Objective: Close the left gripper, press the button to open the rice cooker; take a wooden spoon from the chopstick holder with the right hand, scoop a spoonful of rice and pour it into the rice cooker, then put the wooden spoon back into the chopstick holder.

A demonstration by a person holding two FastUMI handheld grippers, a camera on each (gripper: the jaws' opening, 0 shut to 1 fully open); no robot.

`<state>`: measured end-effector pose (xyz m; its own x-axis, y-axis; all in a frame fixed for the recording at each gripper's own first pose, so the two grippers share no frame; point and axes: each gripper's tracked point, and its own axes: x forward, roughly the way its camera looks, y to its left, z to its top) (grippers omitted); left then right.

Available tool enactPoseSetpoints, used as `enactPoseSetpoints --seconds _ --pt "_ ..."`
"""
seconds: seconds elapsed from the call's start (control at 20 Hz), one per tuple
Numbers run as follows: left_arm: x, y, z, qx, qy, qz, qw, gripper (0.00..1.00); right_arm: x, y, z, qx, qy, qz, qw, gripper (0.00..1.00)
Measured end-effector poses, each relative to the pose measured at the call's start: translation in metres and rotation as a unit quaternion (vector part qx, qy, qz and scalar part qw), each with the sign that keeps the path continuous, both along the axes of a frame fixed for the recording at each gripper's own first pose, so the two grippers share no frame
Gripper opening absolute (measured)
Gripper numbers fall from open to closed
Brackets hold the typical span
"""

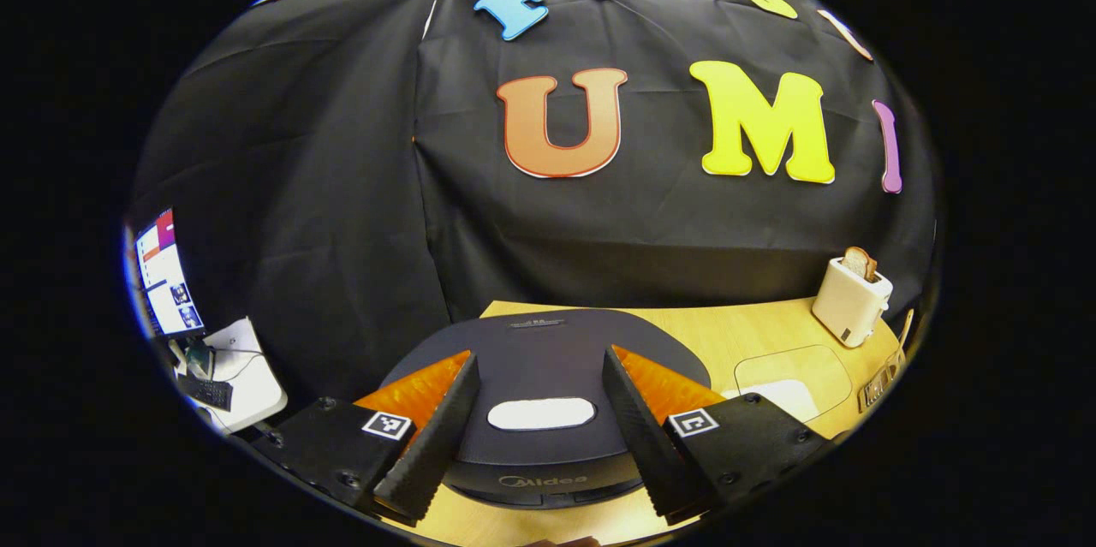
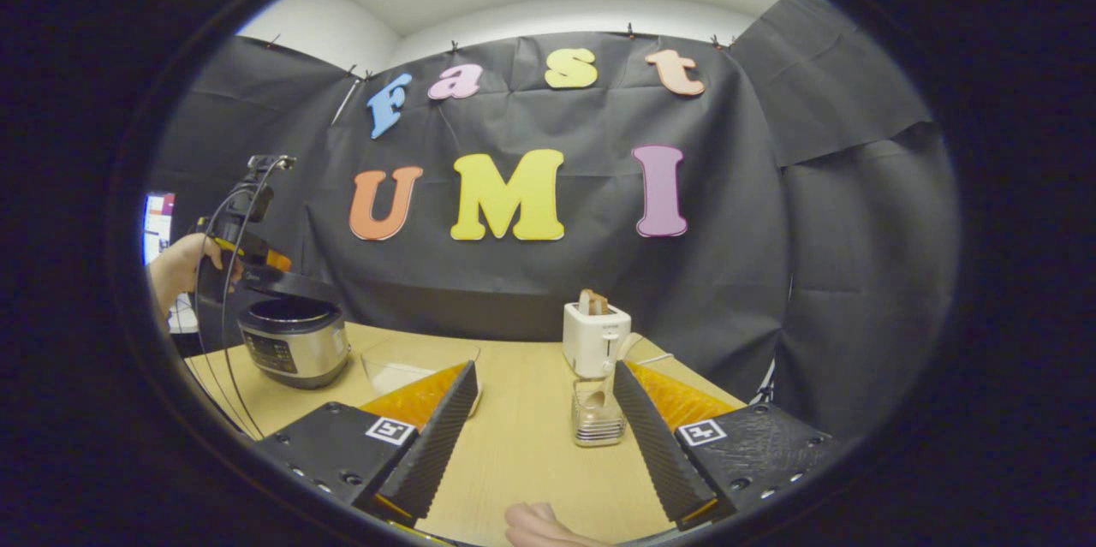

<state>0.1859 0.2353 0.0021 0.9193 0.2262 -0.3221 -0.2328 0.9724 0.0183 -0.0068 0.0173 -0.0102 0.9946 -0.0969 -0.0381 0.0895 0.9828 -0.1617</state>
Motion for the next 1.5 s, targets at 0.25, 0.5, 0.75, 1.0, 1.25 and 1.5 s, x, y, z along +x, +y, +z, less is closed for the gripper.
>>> enactPoseSetpoints --seconds 0.25,0.5,0.75,1.0,1.25,1.5 --pt "-0.015 -0.007 -0.016 0.004 -0.01 0.004 1.0 0.93 -0.002 -0.006 0.001 0.013 0.003 -0.004 1.0 0.95" --pt "-0.026 -0.016 -0.033 0.017 -0.002 -0.004 1.0 0.93 -0.001 -0.003 -0.001 0.015 0.008 0.0 1.0 0.95" --pt "-0.038 -0.018 -0.038 0.009 -0.022 -0.005 1.0 0.92 -0.003 0.002 0.001 0.009 0.006 0.006 1.0 0.95" --pt "-0.05 -0.02 -0.047 0.017 -0.052 0.004 0.998 0.91 -0.006 0.007 0.002 0.008 0.002 0.013 1.0 0.95" --pt "-0.056 -0.023 -0.047 0.022 -0.074 0.019 0.997 0.9 -0.009 0.013 0.003 0.007 0.005 0.023 1.0 0.95" --pt "-0.089 -0.045 -0.045 0.005 -0.066 0.02 0.998 0.84 -0.01 0.014 0.004 0.0 -0.003 0.022 1.0 0.97"
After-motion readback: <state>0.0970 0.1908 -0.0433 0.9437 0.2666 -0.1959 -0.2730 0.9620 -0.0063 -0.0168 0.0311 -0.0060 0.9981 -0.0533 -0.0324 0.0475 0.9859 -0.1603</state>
